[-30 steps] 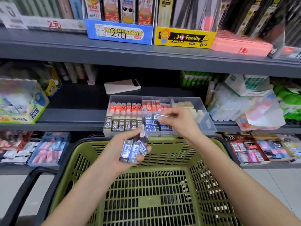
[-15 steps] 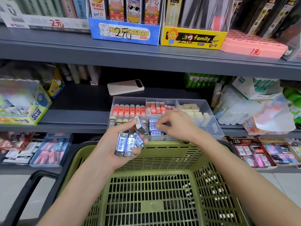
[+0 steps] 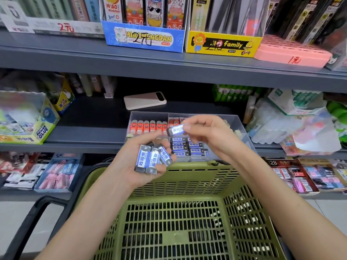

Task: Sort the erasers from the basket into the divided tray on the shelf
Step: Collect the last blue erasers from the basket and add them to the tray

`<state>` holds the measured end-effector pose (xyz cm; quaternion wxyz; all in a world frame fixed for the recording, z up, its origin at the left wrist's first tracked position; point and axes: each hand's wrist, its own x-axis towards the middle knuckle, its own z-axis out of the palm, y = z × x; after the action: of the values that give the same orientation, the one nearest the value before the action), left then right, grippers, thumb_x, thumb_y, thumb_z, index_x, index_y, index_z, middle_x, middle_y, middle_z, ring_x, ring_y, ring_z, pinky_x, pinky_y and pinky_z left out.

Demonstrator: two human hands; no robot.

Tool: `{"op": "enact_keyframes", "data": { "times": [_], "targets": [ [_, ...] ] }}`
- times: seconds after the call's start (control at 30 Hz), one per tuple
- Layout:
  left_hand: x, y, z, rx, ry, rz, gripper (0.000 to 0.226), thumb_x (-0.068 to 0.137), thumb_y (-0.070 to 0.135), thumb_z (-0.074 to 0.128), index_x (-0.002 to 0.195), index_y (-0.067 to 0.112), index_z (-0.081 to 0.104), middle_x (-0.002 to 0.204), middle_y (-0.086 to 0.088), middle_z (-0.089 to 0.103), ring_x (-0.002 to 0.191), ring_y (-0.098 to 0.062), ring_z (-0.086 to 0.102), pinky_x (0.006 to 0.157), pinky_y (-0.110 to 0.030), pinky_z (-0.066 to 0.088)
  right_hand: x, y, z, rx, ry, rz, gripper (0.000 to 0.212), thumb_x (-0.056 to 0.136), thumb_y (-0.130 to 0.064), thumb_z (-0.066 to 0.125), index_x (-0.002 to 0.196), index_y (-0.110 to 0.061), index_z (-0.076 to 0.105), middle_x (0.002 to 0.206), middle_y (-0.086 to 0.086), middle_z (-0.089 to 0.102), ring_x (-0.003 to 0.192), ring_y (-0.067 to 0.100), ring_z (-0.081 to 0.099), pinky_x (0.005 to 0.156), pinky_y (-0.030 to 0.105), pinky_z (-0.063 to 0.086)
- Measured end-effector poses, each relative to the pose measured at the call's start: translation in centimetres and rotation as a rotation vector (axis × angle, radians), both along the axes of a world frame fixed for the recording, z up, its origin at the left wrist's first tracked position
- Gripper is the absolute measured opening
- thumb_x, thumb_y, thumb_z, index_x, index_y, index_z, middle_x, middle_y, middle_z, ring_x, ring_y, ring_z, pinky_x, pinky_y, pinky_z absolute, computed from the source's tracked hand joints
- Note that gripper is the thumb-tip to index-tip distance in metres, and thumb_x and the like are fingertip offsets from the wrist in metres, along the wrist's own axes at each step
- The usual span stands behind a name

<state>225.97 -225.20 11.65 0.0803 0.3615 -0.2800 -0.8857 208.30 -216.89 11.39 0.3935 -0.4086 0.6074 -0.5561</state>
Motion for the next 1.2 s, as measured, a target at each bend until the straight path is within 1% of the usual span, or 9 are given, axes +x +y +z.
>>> {"op": "enact_keyframes", "data": {
  "times": [0.13, 0.3, 0.43, 0.6, 0.7, 0.83, 0.9, 1.03, 1.2],
  "targets": [
    [0.5, -1.0, 0.1, 0.077, 0.017, 0.155, 0.024, 0.068, 0.021, 0.064, 0.051, 0.003, 0.064, 0.062, -0.009, 0.059, 0.064, -0.024, 0.065, 0.033, -0.018, 0.035, -0.9, -0.6, -2.0, 0.192, 0.258, -0.321, 0.008, 0.080, -0.012, 0.071, 0.082, -0.016, 0.064, 0.069, 0.007, 0.067, 0.046, 0.005, 0.049, 0.054, 0.025, 0.040],
    [0.9, -1.4, -0.3, 0.172, 0.053, 0.226, 0.025, 0.071, 0.018, 0.062, 0.053, 0.001, 0.063, 0.063, -0.010, 0.058, 0.086, -0.022, 0.055, 0.033, -0.018, 0.036, 0.2, -1.3, -3.7, 0.263, 0.539, -0.330, 0.007, 0.079, -0.015, 0.071, 0.073, -0.017, 0.068, 0.068, -0.011, 0.063, 0.061, 0.001, 0.053, 0.063, 0.020, 0.039],
    [0.8, -1.1, -0.2, 0.190, 0.096, 0.192, 0.019, 0.071, 0.014, 0.059, 0.057, 0.002, 0.061, 0.067, -0.008, 0.057, 0.066, -0.023, 0.061, 0.033, -0.019, 0.036, 0.4, -1.2, -3.7, 0.338, 0.782, -0.268, 0.010, 0.081, -0.020, 0.068, 0.071, -0.021, 0.066, 0.059, -0.018, 0.053, 0.062, 0.001, 0.050, 0.061, 0.020, 0.035],
    [0.5, -0.7, -0.1, 0.190, 0.090, 0.192, 0.020, 0.072, 0.012, 0.058, 0.056, 0.001, 0.062, 0.066, -0.010, 0.060, 0.062, -0.025, 0.064, 0.033, -0.018, 0.037, 1.5, -0.7, -2.3, 0.304, 0.978, -0.272, 0.013, 0.088, -0.029, 0.060, 0.080, -0.025, 0.069, 0.058, -0.016, 0.044, 0.068, 0.007, 0.045, 0.063, 0.022, 0.029],
    [0.3, -0.4, 0.0, 0.188, 0.112, 0.223, 0.020, 0.072, 0.011, 0.057, 0.055, 0.001, 0.062, 0.067, -0.009, 0.060, 0.061, -0.025, 0.064, 0.033, -0.018, 0.038, 3.5, 0.2, -1.2, 0.119, 0.718, -0.252, 0.031, 0.089, -0.037, 0.058, 0.060, -0.026, 0.060, 0.053, -0.009, 0.050, 0.057, 0.007, 0.044, 0.056, 0.026, 0.032],
    [0.0, 0.2, 0.3, 0.157, 0.158, 0.309, 0.026, 0.079, 0.008, 0.054, 0.056, 0.001, 0.064, 0.066, -0.011, 0.061, 0.052, -0.019, 0.056, 0.034, -0.019, 0.038, 6.4, 1.2, -0.6, 0.177, 0.432, -0.170, 0.055, 0.087, -0.046, 0.059, 0.058, 0.001, 0.060, 0.046, -0.002, 0.035, 0.046, 0.005, 0.029, 0.045, 0.018, 0.023],
    [-0.3, 0.7, 0.3, 0.113, 0.195, 0.333, 0.033, 0.086, 0.008, 0.051, 0.057, 0.001, 0.064, 0.067, -0.013, 0.065, 0.046, -0.019, 0.056, 0.034, -0.019, 0.038, 7.0, 1.3, -0.5, 0.170, 0.256, -0.197, 0.052, 0.087, -0.039, 0.062, 0.060, 0.005, 0.060, 0.050, 0.002, 0.041, 0.048, 0.005, 0.034, 0.046, 0.014, 0.026],
    [-0.7, 1.1, 0.3, 0.005, 0.205, 0.325, 0.037, 0.089, 0.011, 0.049, 0.061, 0.001, 0.072, 0.080, -0.013, 0.070, 0.053, -0.019, 0.056, 0.035, -0.020, 0.039, 7.1, 1.4, -0.4, 0.176, -0.051, -0.212, 0.035, 0.083, -0.031, 0.068, 0.052, -0.017, 0.066, 0.050, -0.009, 0.049, 0.044, -0.002, 0.041, 0.041, 0.008, 0.030],
    [0.0, 0.4, 0.2, 0.085, 0.178, 0.397, 0.028, 0.086, 0.016, 0.054, 0.068, -0.001, 0.067, 0.094, -0.015, 0.073, 0.073, -0.030, 0.070, 0.038, -0.019, 0.041, 4.4, 1.4, 0.2, 0.102, -0.017, -0.325, 0.021, 0.084, -0.021, 0.067, 0.064, -0.018, 0.070, 0.061, -0.004, 0.061, 0.055, 0.009, 0.052, 0.045, 0.019, 0.041]
  ]
}}
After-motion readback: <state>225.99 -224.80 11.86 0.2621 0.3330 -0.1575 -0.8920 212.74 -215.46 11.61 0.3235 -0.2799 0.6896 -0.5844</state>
